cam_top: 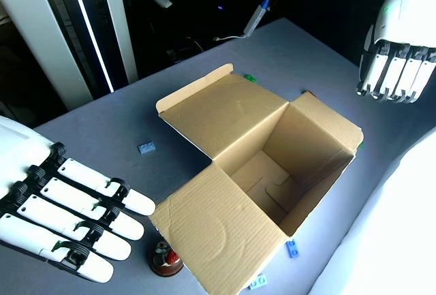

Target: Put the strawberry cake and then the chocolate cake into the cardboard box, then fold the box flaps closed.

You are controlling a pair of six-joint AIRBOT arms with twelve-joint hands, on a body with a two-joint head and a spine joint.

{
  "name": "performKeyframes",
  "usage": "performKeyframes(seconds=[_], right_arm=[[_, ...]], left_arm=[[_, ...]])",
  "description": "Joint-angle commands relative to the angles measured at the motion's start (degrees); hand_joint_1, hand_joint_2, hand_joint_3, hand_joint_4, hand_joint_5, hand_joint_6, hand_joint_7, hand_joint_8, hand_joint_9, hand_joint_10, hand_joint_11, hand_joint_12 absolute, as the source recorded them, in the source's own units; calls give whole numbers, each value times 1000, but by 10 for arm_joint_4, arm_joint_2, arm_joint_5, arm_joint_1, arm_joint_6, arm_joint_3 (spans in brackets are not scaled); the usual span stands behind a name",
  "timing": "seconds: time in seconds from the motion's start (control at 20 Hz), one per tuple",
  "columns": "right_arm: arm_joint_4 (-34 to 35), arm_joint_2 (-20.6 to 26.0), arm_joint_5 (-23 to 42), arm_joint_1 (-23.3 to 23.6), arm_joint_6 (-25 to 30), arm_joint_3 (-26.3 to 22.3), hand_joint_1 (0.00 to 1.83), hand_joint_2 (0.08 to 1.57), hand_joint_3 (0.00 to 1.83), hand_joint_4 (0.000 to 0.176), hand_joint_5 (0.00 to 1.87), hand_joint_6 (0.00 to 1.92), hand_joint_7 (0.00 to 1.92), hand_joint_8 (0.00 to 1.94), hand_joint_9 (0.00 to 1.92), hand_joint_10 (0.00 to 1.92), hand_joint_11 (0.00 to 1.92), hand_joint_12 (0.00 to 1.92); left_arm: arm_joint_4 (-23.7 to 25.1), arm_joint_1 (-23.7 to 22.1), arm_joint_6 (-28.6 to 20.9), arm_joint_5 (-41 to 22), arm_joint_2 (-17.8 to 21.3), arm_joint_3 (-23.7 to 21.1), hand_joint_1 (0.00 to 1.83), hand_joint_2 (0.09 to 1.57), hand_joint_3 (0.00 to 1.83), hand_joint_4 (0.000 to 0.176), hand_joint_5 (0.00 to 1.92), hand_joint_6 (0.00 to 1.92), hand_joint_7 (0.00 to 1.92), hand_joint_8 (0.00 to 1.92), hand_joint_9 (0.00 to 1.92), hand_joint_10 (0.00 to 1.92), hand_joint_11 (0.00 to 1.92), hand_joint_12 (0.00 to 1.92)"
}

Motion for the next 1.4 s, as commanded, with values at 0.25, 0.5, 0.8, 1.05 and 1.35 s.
performKeyframes(seconds=[0.25, 0.5, 0.8, 1.05, 1.35], right_arm=[[3, 7, 67, 8, -3, 0, 889, 963, 1, 11, 0, 0, 69, 0, 88, 2, 0, 318], [45, 5, 47, 16, -3, 1, 900, 954, 0, 7, 0, 0, 68, 1, 88, 2, 0, 334], [101, -1, 27, 17, -3, 15, 882, 964, 3, 4, 0, 0, 59, 2, 82, 2, 0, 323], [199, -20, -38, 17, 38, 63, 853, 969, 2, 6, 0, 0, 60, 0, 87, 0, 0, 331], [240, -43, -69, 16, 146, 97, 807, 965, 1, 0, 0, 0, 106, 3, 111, 3, 0, 398]], left_arm=[[-31, -16, -2, 19, 3, -76, 1484, 996, 603, 0, 557, 1549, 548, 1732, 598, 1803, 735, 1864], [-21, -14, 0, 21, -34, -87, 1483, 1051, 493, 0, 551, 1512, 527, 1721, 581, 1781, 711, 1847], [-16, 1, 9, 32, -87, -67, 1477, 1053, 496, 0, 534, 1505, 535, 1724, 586, 1786, 729, 1865], [-13, 21, 18, 44, -128, -49, 1482, 1010, 581, 0, 555, 1526, 547, 1744, 594, 1813, 713, 1883], [-9, 29, 26, 54, -163, -26, 973, 1314, 4, 0, 608, 1539, 407, 1335, 396, 1547, 375, 1871]])
